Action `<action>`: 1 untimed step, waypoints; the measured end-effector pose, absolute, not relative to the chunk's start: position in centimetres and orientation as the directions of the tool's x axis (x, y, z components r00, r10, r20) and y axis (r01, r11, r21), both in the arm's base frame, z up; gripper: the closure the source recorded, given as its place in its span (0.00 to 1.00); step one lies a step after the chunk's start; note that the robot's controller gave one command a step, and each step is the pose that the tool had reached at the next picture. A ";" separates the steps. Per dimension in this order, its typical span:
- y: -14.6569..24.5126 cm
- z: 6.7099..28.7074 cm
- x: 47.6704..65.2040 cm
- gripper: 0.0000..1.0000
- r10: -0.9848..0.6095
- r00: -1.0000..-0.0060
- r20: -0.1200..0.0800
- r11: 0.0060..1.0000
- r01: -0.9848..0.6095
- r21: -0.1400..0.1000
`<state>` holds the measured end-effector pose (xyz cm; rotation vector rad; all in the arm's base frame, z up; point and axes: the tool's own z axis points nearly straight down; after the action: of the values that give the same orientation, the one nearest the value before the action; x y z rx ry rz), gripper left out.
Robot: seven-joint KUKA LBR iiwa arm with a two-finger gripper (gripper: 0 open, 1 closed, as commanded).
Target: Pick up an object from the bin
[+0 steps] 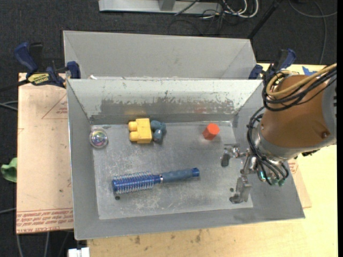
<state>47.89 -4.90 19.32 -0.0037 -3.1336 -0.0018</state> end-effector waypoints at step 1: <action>5.0 6.6 51.6 0.00 0.048 -0.999 0.005 0.999 0.048 0.003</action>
Offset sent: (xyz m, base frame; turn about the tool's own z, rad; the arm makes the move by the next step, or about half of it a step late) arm 0.0381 0.0937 -0.1232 0.0529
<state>51.62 4.96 6.55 -0.0746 -3.1363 -0.0056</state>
